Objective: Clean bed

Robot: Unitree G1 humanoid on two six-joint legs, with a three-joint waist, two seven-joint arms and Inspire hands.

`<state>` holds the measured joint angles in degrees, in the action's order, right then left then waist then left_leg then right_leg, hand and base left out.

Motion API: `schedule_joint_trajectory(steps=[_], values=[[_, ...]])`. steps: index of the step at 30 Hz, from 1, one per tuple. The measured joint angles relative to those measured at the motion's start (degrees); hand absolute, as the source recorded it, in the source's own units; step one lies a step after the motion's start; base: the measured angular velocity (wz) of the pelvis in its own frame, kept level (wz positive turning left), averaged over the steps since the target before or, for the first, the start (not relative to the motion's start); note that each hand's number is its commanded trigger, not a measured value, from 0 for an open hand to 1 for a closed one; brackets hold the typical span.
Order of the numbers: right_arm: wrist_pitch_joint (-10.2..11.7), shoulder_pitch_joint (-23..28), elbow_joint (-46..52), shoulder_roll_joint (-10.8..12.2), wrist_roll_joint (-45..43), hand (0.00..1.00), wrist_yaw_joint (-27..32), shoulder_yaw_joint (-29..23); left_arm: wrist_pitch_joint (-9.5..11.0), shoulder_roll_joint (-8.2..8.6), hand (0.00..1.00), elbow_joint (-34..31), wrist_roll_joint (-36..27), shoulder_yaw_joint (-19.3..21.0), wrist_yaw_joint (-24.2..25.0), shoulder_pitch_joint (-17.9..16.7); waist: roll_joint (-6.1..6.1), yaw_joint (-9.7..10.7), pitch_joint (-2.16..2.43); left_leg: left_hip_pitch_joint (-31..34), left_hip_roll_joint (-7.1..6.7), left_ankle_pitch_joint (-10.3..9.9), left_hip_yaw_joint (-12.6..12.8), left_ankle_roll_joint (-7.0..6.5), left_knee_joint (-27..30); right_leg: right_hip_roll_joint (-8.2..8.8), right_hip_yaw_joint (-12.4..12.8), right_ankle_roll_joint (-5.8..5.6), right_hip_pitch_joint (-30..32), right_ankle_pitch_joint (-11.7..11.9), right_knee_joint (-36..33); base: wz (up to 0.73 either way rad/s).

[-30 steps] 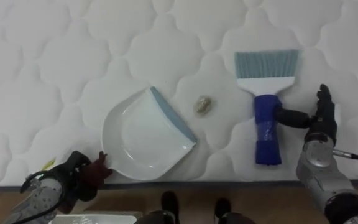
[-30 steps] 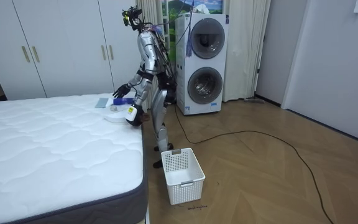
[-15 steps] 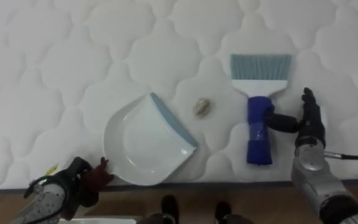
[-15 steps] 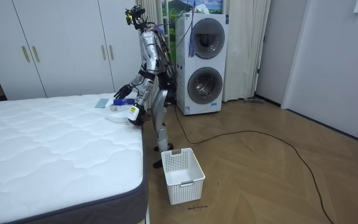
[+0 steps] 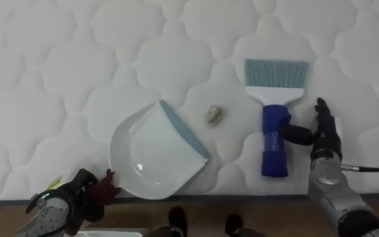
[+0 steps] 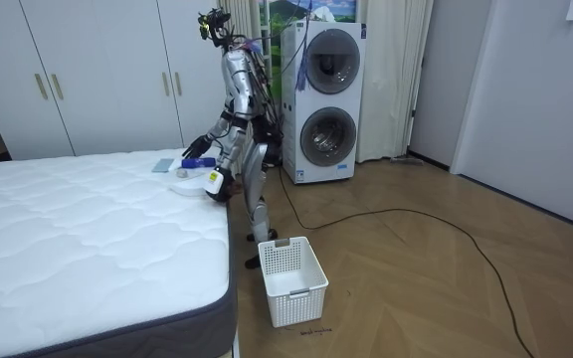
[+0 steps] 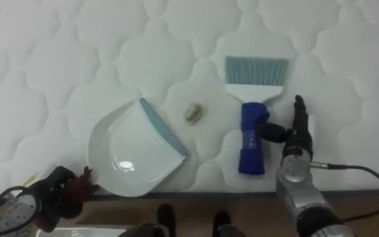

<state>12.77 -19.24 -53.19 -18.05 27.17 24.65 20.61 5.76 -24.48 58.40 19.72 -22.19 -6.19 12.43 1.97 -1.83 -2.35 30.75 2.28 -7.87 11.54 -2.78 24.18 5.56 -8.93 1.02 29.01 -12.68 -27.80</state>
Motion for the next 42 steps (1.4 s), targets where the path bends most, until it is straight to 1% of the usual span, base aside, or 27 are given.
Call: schedule_joint_trajectory(steps=[4,6,10,13,15,19,20,25,27,29,31,33,35,37,39,42], values=[[-0.1,0.1,0.0,-0.1,0.1,0.00,0.0,0.0,0.4,0.00,1.00,0.0,0.0,0.0,0.0,-0.1,-0.09,0.0,0.01,0.0,-0.04,0.0,0.0,0.00,-0.4,0.09,-0.1,-0.06,0.0,0.1,0.2,0.01],[0.4,0.4,0.1,0.0,0.3,0.00,0.0,0.0,0.6,0.00,1.00,0.1,0.0,0.0,-0.2,-0.1,-0.08,0.0,0.01,0.0,-0.03,0.0,0.0,0.00,-0.4,0.06,-0.1,-0.05,-0.1,0.1,0.3,0.00],[0.5,0.7,0.3,0.0,0.6,0.00,-0.3,-0.1,0.8,0.01,1.00,0.2,0.1,0.0,-0.6,-0.3,0.09,0.1,0.03,-0.1,0.06,0.0,-0.6,0.01,-0.4,-0.21,-0.5,-0.02,-0.8,0.3,1.2,0.02],[0.7,0.6,0.3,-0.2,4.6,0.00,-1.0,-0.7,0.9,0.55,1.00,1.0,0.0,0.0,-0.6,-0.1,0.26,-0.1,-0.01,-0.5,0.13,0.0,-0.7,0.07,-0.4,-0.48,-0.6,-0.04,-1.2,0.3,1.4,0.01],[1.8,0.6,0.4,-0.2,7.8,0.00,-1.8,-1.1,0.9,0.97,1.00,1.7,0.0,0.0,-1.1,0.1,0.44,-0.1,-0.03,-0.5,0.24,-0.1,-0.7,0.07,-0.4,-0.42,-0.5,0.05,-1.1,0.4,1.2,0.00],[2.4,0.2,0.4,0.0,11.3,0.00,-3.5,-2.4,1.0,1.31,1.00,1.9,0.0,0.0,-2.1,-0.1,0.90,-0.1,-0.12,-0.5,0.42,0.0,-0.6,0.10,-0.4,-0.44,-0.5,0.16,-1.0,0.4,1.1,0.00],[2.8,0.2,0.4,-0.1,12.3,0.00,-4.0,-2.5,1.0,1.32,1.00,1.9,0.0,0.0,-2.2,-0.1,0.99,-0.1,-0.17,-0.5,0.48,0.0,-0.6,0.14,-0.4,-0.47,-0.4,0.22,-0.9,0.5,1.1,-0.03],[4.1,0.8,2.0,0.1,17.8,0.00,-5.4,-3.9,1.1,1.32,1.00,1.9,0.1,0.3,-2.2,-0.2,1.08,-0.2,-0.17,-0.3,0.55,0.0,0.2,0.18,-0.6,-0.61,0.6,0.21,-0.3,0.5,1.0,-0.07],[5.1,1.5,2.8,0.5,18.8,0.00,-6.4,-4.0,1.7,1.31,1.00,1.9,0.0,0.7,-2.2,-0.9,1.19,0.0,-0.09,-0.4,0.48,0.0,0.4,0.18,-0.8,-0.61,0.6,0.13,-0.3,0.5,1.2,-0.07],[5.5,1.9,2.9,0.6,19.4,0.00,-7.2,-4.5,1.9,1.30,1.00,1.9,0.0,0.8,-2.2,-0.9,1.19,0.0,-0.09,-0.4,0.43,0.0,0.4,0.18,-0.9,-0.54,0.5,0.13,-0.3,0.5,1.2,0.00],[6.0,2.0,2.9,0.7,19.4,0.00,-7.4,-4.7,2.1,1.36,1.00,1.9,0.1,0.8,-2.2,-1.0,1.19,0.0,-0.09,-0.4,0.41,0.0,0.4,0.17,-0.9,-0.51,0.5,0.12,-0.3,0.6,1.2,0.00],[6.0,2.0,2.9,0.8,19.0,0.00,-7.5,-4.7,2.2,1.38,1.00,2.0,0.1,0.9,-2.2,-1.0,1.17,0.0,-0.08,-0.5,0.42,0.0,0.4,0.17,-0.9,-0.53,0.6,0.11,-0.3,0.6,1.2,0.00],[5.9,2.2,2.9,0.8,17.1,0.00,-7.6,-4.6,2.2,1.39,1.00,2.0,0.1,0.9,-2.2,-1.1,1.17,0.0,-0.08,-0.6,0.43,0.0,0.6,0.17,-0.9,-0.56,0.8,0.10,-0.2,0.6,1.1,-0.03],[5.9,2.5,2.9,0.8,14.1,0.00,-7.8,-4.2,2.1,1.39,1.00,2.0,0.1,0.9,-2.3,-1.0,1.14,0.0,-0.06,-0.9,0.13,0.1,0.6,0.23,-1.4,-0.53,1.0,0.09,-0.2,0.6,1.0,-0.05],[5.5,2.6,2.9,0.7,10.5,0.00,-7.8,-3.8,2.1,1.39,1.00,2.1,0.0,0.9,-2.3,-1.0,1.10,0.0,-0.04,-1.1,0.05,0.2,0.6,0.29,-1.7,-0.54,1.3,0.07,-0.2,0.6,1.1,-0.05],[5.1,2.6,2.9,0.7,9.2,0.00,-7.8,-3.8,2.2,1.39,1.00,2.4,0.0,0.7,-2.3,-1.0,1.04,0.1,-0.02,-1.2,0.01,0.2,0.6,0.33,-1.8,-0.55,1.4,0.08,-0.1,0.6,1.2,-0.01]])
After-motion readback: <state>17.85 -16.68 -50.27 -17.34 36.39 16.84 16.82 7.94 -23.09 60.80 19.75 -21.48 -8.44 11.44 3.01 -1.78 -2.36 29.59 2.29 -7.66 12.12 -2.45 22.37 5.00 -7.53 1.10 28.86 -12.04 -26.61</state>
